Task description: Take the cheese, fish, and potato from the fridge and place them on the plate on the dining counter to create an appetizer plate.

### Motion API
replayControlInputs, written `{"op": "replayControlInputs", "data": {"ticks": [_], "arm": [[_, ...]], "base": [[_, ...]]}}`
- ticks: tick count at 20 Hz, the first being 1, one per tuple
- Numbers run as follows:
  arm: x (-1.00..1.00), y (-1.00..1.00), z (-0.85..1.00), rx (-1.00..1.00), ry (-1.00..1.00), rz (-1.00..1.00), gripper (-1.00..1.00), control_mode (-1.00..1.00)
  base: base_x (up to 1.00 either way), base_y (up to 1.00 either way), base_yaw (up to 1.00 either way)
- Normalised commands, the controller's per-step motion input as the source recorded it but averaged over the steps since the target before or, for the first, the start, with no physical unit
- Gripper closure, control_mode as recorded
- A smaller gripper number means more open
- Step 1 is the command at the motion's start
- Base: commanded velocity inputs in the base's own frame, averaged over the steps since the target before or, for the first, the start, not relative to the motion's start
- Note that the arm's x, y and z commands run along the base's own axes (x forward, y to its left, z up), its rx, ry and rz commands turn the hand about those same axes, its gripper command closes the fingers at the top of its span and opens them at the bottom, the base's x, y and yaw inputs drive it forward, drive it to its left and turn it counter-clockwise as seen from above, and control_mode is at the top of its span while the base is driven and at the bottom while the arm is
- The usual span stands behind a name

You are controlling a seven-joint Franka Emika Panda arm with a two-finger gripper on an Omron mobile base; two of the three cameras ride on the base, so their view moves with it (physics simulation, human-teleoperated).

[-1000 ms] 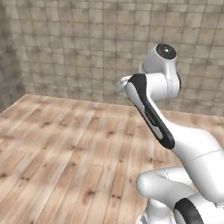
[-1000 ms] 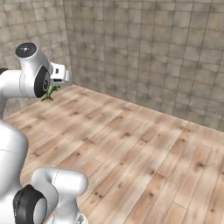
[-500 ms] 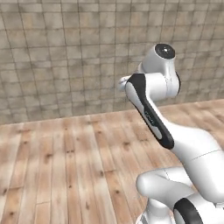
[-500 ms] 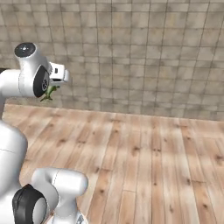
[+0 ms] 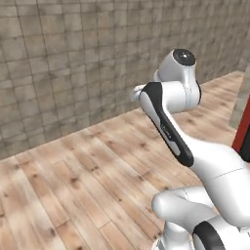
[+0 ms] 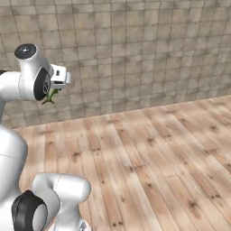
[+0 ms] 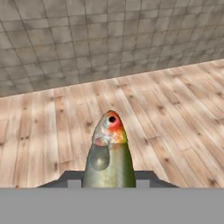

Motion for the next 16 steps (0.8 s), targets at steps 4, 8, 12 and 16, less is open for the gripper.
{"op": "replayControlInputs", "data": {"ticks": [4,8,12,16], "arm": [[0.0,0.0,0.0,0.0,0.0,0.0,1.0,1.0],[0.0,0.0,0.0,0.0,0.0,0.0,1.0,1.0],[0.0,0.0,0.0,0.0,0.0,0.0,1.0,1.0],[0.0,0.0,0.0,0.0,0.0,0.0,1.0,1.0]], "base": [[0.71,-0.35,-0.66],[0.99,-0.03,-0.58],[1.0,0.34,-0.49],[1.0,0.65,-0.45]]}}
